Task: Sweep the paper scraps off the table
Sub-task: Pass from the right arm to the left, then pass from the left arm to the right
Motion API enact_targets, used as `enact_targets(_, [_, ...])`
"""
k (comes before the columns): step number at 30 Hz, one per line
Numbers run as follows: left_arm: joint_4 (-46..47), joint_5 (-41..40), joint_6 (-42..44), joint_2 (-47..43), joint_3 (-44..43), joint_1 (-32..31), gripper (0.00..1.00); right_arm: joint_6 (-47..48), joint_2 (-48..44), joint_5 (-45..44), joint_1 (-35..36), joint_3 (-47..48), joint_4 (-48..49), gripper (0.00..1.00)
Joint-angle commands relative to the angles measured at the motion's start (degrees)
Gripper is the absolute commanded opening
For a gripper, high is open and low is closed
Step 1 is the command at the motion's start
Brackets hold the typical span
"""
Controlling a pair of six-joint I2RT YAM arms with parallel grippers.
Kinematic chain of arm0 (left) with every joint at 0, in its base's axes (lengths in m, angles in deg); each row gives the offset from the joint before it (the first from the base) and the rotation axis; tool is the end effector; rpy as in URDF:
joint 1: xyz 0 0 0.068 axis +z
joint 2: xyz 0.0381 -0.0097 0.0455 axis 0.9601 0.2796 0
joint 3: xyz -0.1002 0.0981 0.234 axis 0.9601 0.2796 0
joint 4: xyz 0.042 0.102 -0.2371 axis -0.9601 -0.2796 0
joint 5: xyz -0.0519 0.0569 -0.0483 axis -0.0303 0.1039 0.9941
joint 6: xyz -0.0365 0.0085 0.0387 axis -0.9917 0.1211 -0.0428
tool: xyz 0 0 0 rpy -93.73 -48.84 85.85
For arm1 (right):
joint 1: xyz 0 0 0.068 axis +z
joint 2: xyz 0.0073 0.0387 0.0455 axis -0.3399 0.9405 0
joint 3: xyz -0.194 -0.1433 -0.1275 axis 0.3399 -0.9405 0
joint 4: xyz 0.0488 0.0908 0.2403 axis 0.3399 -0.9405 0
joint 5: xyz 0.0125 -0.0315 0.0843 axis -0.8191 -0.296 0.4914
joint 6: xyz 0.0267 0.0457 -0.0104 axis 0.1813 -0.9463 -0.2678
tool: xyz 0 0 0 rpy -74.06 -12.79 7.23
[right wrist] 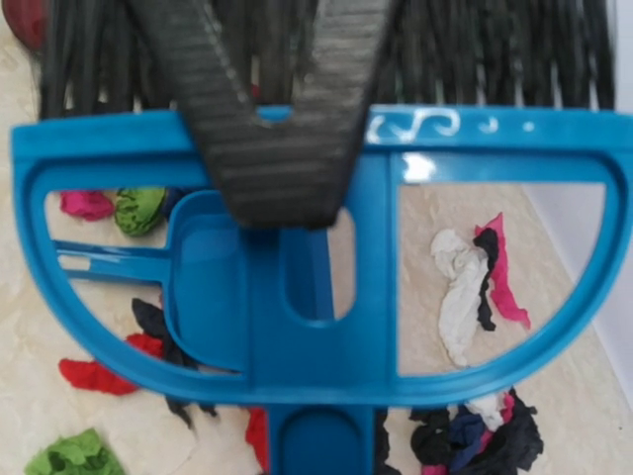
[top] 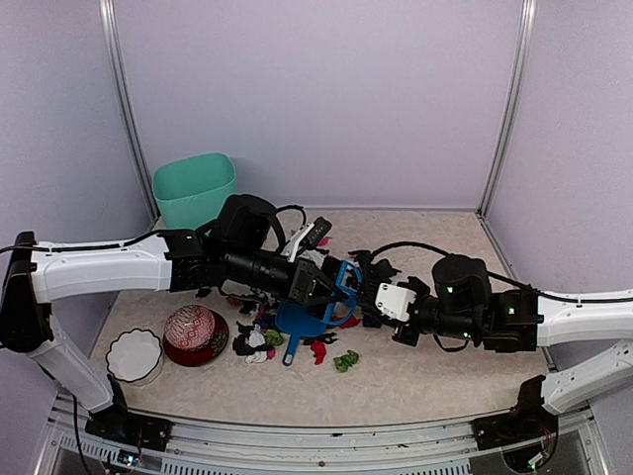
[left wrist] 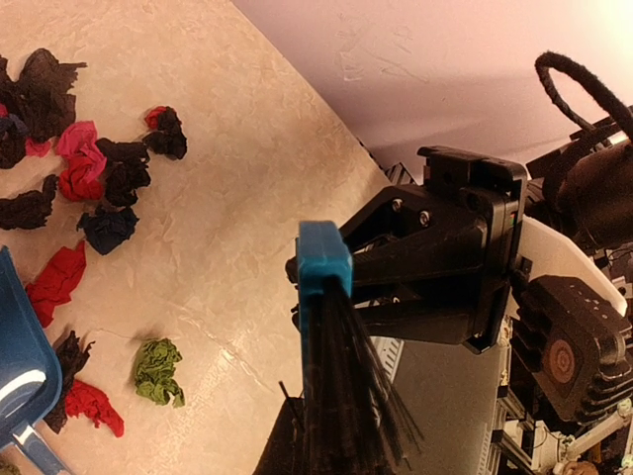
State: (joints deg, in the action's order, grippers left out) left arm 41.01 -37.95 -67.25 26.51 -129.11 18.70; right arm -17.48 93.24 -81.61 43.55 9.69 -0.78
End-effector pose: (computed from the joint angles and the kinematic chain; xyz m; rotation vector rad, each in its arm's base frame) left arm 0.1900 -0.3018 0.2923 0.8096 2.2265 -1.3632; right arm 0.1184 0.2237 0.2583 -1.3262 1.4814 0.2537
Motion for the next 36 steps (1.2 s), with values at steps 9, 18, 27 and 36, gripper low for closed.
enact_targets(9, [3.9, -0.5, -0.6, -1.4, 2.0, 1.3, 0.00, -3.7, -5.8, -1.2, 1.0, -1.3, 4.1, 0.63])
enact_targets(18, [8.6, -2.1, -0.6, -5.8, 6.9, 3.3, 0.00, -20.2, -11.9, 6.9, -6.3, -0.5, -1.3, 0.85])
enact_targets(27, [16.7, -3.3, -0.4, -10.6, 13.1, 3.9, 0.00, -39.8, -12.3, 26.6, -17.7, -4.1, 4.0, 0.85])
enact_targets(36, [25.9, -3.5, -1.7, -15.6, 18.7, 3.5, 0.00, -55.7, -11.6, 37.7, -21.7, -10.0, 20.2, 0.91])
